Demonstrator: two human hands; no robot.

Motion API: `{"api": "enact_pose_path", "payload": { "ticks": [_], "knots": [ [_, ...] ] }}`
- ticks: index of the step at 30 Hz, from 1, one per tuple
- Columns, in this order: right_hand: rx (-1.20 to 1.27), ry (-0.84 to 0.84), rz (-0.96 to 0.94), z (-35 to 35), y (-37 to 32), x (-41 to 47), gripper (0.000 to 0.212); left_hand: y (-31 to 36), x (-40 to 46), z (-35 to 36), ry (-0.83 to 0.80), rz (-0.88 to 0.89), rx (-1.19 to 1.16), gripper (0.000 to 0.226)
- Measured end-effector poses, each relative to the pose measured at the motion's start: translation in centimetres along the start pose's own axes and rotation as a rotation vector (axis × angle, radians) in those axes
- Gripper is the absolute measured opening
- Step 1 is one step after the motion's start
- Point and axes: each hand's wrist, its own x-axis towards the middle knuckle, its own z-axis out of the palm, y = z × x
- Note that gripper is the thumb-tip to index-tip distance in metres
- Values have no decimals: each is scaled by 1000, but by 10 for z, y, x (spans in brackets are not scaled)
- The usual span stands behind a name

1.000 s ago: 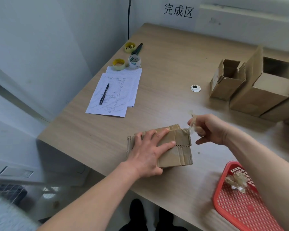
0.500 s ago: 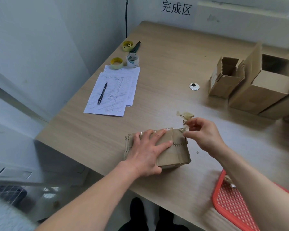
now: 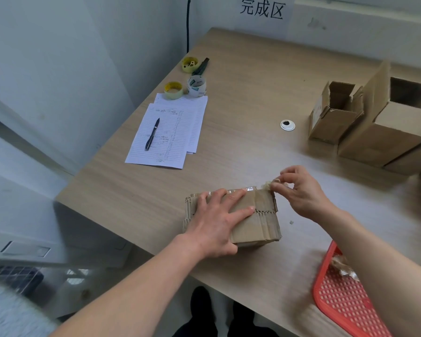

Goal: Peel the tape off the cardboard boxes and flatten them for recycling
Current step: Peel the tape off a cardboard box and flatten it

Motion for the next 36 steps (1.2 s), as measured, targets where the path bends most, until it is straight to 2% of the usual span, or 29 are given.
{"api": "enact_pose_path", "payload": {
  "ticks": [3,6,10,12,13,17,21,25,27,33,36],
  "knots": [
    [181,-98,70,3,2,3,25,0,0,0,13,7,-9,94],
    [437,-129,244,17,1,6,37,-1,0,2,12,30,-7,94],
    [601,-17,571,31,-9,13,21,0,0,1,-9,58,-3,94],
    [619,-15,650,31,-9,17,11,0,0,0,-16,59,-6,94],
    [621,-25,664,29,-9,18,8,-1,1,0,-19,58,-8,93],
    [646,-68,734,21,-1,20,21,-1,1,1,-14,62,-8,94],
    [699,-32,726,28,5,17,5,-2,2,1,-9,68,-10,94],
    [586,28,624,38,12,7,42,-2,1,1,-5,69,-12,94],
    [578,17,624,34,13,6,49,-2,1,1,-11,72,-2,94],
    [535,-109,625,20,11,10,32,-2,1,1,-18,82,-3,95],
    [713,-22,714,27,13,4,29,-2,2,-1,-32,80,-9,95]
  ]
}}
